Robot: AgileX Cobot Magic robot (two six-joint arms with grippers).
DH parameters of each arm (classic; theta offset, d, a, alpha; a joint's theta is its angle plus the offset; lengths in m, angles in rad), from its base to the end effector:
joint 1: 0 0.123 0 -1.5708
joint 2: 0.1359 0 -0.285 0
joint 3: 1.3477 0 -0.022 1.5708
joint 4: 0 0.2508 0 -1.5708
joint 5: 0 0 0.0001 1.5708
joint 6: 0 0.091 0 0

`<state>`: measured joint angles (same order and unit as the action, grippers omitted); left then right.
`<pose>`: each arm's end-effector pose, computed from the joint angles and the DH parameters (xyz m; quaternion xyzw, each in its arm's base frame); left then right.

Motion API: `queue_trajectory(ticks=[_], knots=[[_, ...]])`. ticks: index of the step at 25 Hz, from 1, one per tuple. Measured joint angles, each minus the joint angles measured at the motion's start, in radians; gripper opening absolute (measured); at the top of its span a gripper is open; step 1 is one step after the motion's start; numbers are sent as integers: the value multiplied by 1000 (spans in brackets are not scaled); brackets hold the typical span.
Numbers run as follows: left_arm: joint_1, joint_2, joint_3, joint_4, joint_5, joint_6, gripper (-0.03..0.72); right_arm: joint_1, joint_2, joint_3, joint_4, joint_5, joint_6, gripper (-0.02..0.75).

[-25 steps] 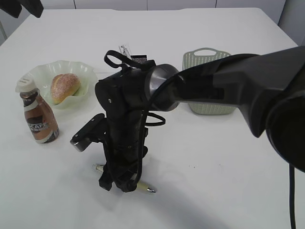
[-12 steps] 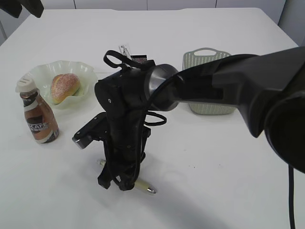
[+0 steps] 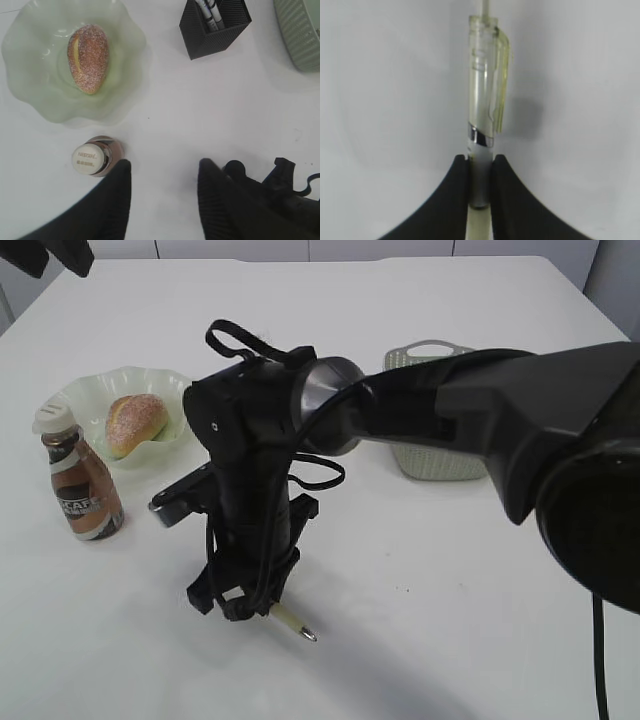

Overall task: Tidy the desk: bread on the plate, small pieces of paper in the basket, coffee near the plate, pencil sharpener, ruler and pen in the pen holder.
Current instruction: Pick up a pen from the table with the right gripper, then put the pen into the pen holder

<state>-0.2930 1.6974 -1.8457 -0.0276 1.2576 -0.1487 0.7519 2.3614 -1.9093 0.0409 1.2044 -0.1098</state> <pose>0.3440 -0.1063 0.4005 0.0689 0.9600 -0.0728 0.2613 0.3410 0.3236 0.1343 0.4109 -0.9115 -0.0184 0.0053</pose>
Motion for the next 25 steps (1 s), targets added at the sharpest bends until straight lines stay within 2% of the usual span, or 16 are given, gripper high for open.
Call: queue_trajectory(ticks=[7,10,13,21,25], knots=[[0,0,0,-16,0,0,324,0,-44,-3,-2,7,89,60],[0,0,0,-24,0,0,325,0,-110,54,1,-35,94,60],[0,0,0,-28,0,0,324,0,-223,189,5,-185,94,60],[0,0,0,-30,0,0,324,0,-624,719,-13,-756,94,60],[0,0,0,-30,0,0,324,0,-735,891,-15,-984,94,60]])
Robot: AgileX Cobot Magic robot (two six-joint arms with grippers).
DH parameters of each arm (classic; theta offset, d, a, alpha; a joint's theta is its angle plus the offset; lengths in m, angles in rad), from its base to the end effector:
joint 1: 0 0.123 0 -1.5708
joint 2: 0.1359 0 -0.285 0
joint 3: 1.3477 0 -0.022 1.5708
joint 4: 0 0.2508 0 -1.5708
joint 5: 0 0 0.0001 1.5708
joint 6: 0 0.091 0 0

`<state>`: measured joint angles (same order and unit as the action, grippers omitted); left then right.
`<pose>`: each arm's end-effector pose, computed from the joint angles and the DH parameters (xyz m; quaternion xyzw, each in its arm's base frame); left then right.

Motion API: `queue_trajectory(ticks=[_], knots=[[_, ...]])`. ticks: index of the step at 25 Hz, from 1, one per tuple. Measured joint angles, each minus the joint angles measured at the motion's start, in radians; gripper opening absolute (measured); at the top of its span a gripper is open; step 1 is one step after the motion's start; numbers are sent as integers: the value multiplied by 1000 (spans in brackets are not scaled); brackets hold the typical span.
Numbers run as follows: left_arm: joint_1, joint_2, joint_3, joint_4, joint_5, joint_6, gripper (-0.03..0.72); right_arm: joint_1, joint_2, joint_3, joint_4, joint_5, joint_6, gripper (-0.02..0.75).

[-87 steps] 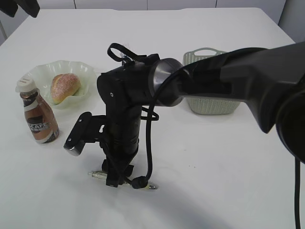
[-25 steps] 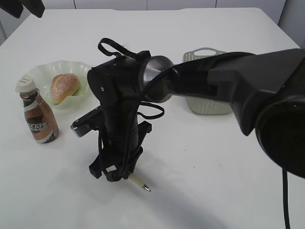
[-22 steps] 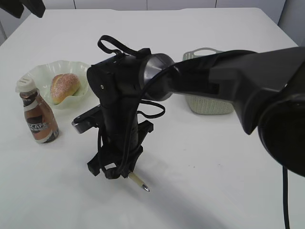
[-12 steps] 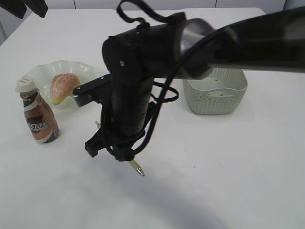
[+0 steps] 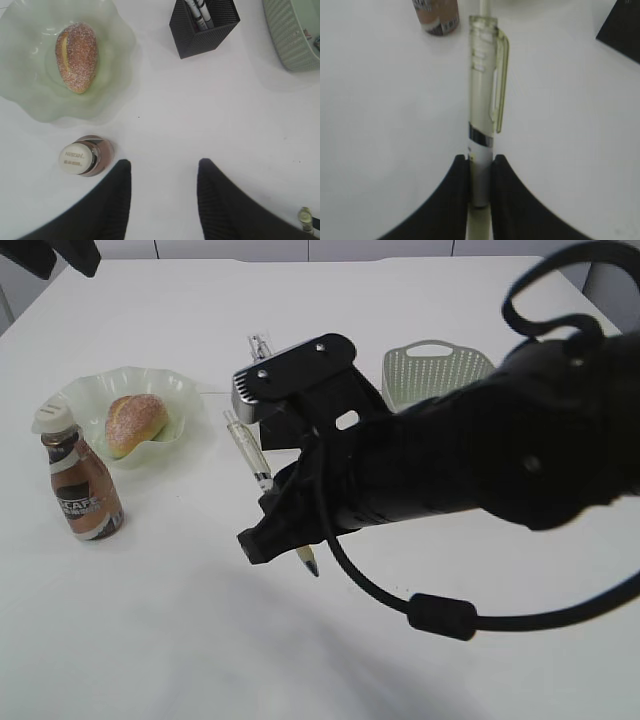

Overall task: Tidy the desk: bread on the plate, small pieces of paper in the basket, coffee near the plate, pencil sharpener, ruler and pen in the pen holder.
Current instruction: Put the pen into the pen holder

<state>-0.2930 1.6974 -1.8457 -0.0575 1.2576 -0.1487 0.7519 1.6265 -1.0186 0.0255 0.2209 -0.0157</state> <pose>0.3433 -0.1088 0.4006 0.0682 0.9598 -0.0874 0.2579 0.2552 0.2393 0.2356 -0.3332 0.8525 0.1520 0.3731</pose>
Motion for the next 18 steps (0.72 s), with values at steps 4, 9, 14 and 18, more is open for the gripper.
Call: queue_trajectory(ticks=[4,9,14,18], knots=[[0,0,0,0,0,0,324,0,-47,122,-1,-283,0,60],[0,0,0,0,0,0,324,-27,-49,183,-2,-558,0,60],[0,0,0,0,0,0,324,-113,-49,183,12,-641,-35,60],[0,0,0,0,0,1,324,-171,-17,169,34,-731,-110,60]])
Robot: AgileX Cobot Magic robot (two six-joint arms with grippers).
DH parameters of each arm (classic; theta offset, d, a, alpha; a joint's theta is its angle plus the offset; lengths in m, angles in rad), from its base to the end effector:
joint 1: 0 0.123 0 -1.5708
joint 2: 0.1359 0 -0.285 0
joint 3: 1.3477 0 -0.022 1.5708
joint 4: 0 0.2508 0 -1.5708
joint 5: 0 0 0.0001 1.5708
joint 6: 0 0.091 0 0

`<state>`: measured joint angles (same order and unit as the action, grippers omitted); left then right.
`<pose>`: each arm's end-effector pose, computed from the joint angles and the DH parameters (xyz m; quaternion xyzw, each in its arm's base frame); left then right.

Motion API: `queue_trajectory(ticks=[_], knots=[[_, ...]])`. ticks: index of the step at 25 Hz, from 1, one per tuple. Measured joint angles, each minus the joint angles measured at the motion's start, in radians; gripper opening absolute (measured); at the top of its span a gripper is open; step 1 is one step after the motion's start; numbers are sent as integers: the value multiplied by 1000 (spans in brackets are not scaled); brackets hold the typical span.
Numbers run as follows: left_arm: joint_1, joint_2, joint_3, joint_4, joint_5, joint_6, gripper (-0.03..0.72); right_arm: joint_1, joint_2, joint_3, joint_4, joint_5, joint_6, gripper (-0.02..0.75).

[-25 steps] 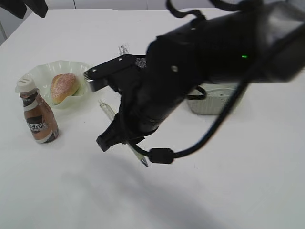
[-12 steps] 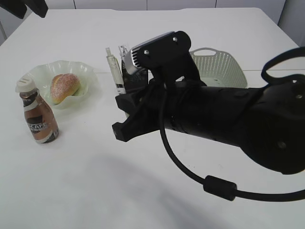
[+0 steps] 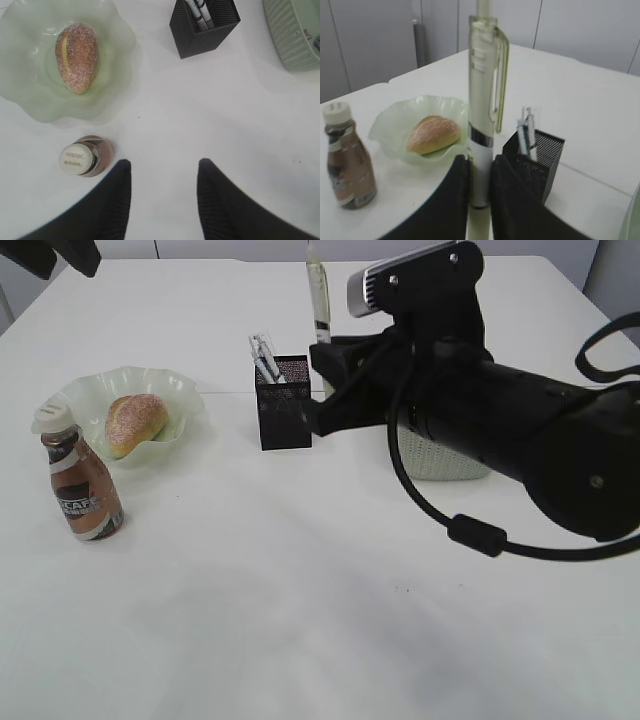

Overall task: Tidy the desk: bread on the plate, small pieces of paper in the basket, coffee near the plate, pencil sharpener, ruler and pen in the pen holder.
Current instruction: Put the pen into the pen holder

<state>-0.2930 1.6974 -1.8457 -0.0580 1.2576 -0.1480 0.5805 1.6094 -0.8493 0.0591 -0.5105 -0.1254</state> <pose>0.3433 -0.1088 0.4006 0.0686 0.9598 -0.0875 0.2579 0.2933 0.1892 0.2497 -0.2361 0.7249 0.1515 0.6292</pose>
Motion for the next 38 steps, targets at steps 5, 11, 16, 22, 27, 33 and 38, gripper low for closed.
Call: queue_trajectory(ticks=[5,11,16,22,27,33,38], knots=[[0,0,0,0,0,0,324,-38,102,-104,8,-131,-20,60],[0,0,0,0,0,0,324,-54,305,-312,9,-221,-76,60],[0,0,0,0,0,2,324,-90,446,-469,11,-219,-89,60],[0,0,0,0,0,2,323,-111,559,-645,13,-123,-89,60],[0,0,0,0,0,2,323,-111,636,-747,5,-56,-89,60],[0,0,0,0,0,2,323,-127,693,-798,8,-43,-67,60],[0,0,0,0,0,2,319,-138,708,-800,7,-36,-55,60]])
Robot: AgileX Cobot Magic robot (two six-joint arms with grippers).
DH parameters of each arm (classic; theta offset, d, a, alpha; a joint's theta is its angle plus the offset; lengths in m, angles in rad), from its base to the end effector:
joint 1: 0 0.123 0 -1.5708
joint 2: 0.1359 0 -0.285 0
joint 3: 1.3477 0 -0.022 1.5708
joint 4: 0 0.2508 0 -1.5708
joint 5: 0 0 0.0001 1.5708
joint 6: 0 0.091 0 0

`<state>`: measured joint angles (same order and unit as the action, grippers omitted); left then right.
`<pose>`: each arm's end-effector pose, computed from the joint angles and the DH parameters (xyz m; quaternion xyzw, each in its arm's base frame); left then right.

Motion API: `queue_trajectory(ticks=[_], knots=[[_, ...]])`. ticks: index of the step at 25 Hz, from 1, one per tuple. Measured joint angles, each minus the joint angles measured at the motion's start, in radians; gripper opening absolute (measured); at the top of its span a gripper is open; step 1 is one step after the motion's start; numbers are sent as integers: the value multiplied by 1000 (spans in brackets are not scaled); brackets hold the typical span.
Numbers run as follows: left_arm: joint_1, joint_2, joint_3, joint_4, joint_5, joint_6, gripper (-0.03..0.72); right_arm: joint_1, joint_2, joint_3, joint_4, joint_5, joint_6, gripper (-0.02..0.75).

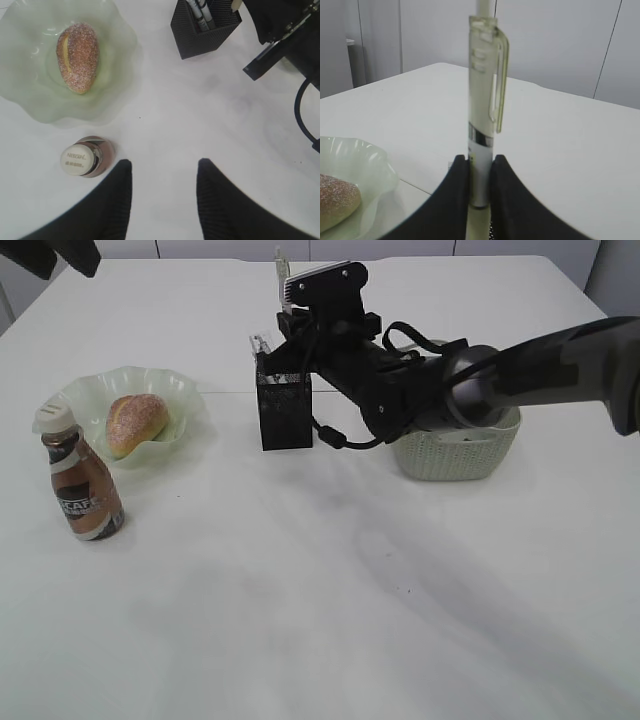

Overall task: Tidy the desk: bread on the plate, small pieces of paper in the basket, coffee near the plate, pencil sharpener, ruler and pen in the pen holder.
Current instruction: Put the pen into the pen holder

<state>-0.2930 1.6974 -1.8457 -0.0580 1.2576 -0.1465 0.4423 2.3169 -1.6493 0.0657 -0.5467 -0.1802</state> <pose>0.3433 -0.1088 0.4006 0.0693 0.9597 -0.0873 0.2580 0.4828 0.2252 0.1818 -0.1896 0.6938 0.0979 0.6878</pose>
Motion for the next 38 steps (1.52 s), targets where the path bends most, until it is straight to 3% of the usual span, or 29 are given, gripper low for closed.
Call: queue_trajectory(ticks=[19,24,31,38], knots=[[0,0,0,-5,0,0,314,-2,77,-116,-49,63,72,73],[0,0,0,-14,0,0,314,-2,77,-116,-50,70,74,127],[0,0,0,-22,0,0,314,-2,79,-116,-50,84,74,326],[0,0,0,-22,0,0,313,-2,74,-120,-52,167,74,348]])
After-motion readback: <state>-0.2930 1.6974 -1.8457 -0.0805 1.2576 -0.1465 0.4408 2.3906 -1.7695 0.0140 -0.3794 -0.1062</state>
